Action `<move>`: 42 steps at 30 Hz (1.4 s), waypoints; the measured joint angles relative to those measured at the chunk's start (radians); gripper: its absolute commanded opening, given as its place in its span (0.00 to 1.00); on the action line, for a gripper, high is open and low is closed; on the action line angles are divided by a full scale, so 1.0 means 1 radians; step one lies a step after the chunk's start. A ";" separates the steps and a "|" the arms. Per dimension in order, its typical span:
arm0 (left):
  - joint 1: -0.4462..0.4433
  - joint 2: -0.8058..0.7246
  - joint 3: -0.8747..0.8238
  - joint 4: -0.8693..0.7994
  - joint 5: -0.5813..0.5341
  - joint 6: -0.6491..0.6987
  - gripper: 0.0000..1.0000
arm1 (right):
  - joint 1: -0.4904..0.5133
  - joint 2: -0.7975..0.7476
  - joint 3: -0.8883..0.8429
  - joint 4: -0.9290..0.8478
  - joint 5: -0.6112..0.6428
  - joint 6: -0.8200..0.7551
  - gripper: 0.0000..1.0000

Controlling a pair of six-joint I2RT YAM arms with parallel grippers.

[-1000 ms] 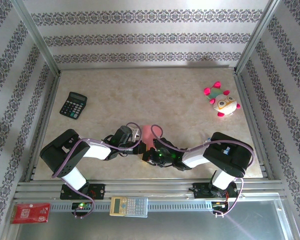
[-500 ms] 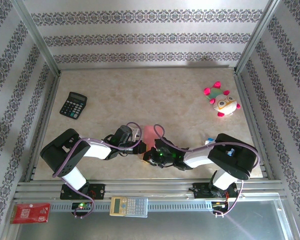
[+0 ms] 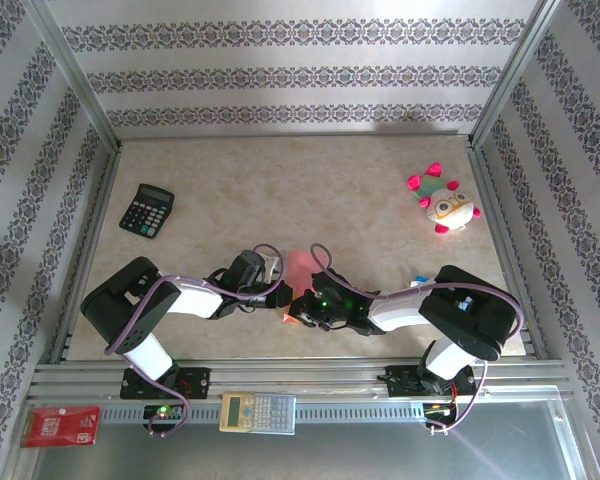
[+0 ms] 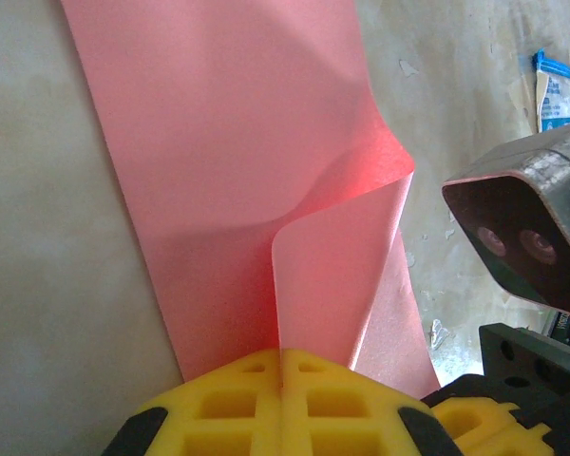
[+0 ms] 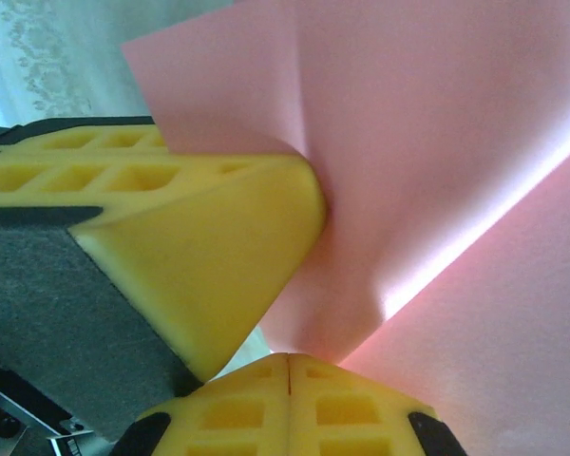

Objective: Fold a paper plane with a square sheet of paper (pick it up from the middle)
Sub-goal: Fold the triangle a second time at the center of the table.

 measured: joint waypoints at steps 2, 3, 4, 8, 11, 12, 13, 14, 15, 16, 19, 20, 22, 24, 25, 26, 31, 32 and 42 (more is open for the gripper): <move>0.000 0.000 0.000 0.000 0.000 0.000 0.00 | -0.002 0.000 0.000 0.000 -0.003 -0.003 0.00; 0.000 0.000 0.000 0.000 0.000 0.000 0.00 | -0.002 0.000 0.000 0.000 -0.004 -0.003 0.00; 0.000 0.000 0.000 0.000 0.000 0.000 0.00 | -0.002 0.001 0.000 0.000 -0.004 -0.003 0.00; 0.000 0.001 0.000 0.000 0.000 0.000 0.00 | -0.008 0.005 0.000 0.002 -0.011 -0.011 0.00; 0.000 0.001 0.000 0.000 0.000 0.000 0.00 | -0.008 0.010 0.000 0.008 -0.014 -0.015 0.00; 0.000 0.001 0.000 0.000 0.000 0.000 0.00 | -0.008 0.011 0.000 0.008 -0.014 -0.015 0.00; 0.000 0.001 0.000 0.000 0.000 0.000 0.00 | -0.008 0.012 0.000 0.009 -0.014 -0.014 0.00; 0.000 0.001 0.000 0.000 0.000 0.000 0.00 | -0.008 0.013 -0.002 0.011 -0.013 -0.014 0.00; 0.000 0.001 0.000 0.000 0.000 0.000 0.00 | -0.008 0.013 -0.003 0.013 -0.010 -0.012 0.00; 0.000 0.001 0.000 0.000 0.000 0.000 0.00 | -0.007 0.014 -0.005 0.013 -0.005 -0.008 0.00; 0.000 0.001 0.000 0.000 0.000 0.000 0.00 | 0.000 0.015 -0.012 0.005 0.027 0.005 0.00; 0.000 0.001 0.000 0.000 0.000 0.000 0.00 | 0.006 0.012 -0.012 0.000 0.040 0.008 0.00; 0.000 0.001 0.000 0.000 0.000 0.000 0.00 | 0.016 0.003 -0.008 -0.019 0.068 0.009 0.00; 0.000 0.001 0.000 0.000 0.000 0.000 0.00 | 0.021 -0.013 -0.006 -0.050 0.098 0.009 0.00; 0.000 0.001 0.000 0.000 0.000 0.000 0.00 | 0.023 -0.022 -0.006 -0.064 0.111 0.009 0.00; 0.000 0.001 0.000 0.000 0.000 0.000 0.00 | 0.024 -0.031 -0.006 -0.079 0.124 0.008 0.00; 0.000 0.002 0.000 0.000 0.001 0.000 0.00 | 0.018 -0.079 -0.006 -0.117 0.151 -0.013 0.00; 0.000 0.003 0.000 0.001 0.001 0.000 0.00 | 0.012 -0.097 -0.006 -0.122 0.150 -0.024 0.00; 0.000 0.004 0.003 0.000 0.003 0.000 0.00 | -0.125 -0.223 -0.006 -0.154 0.134 -0.129 0.00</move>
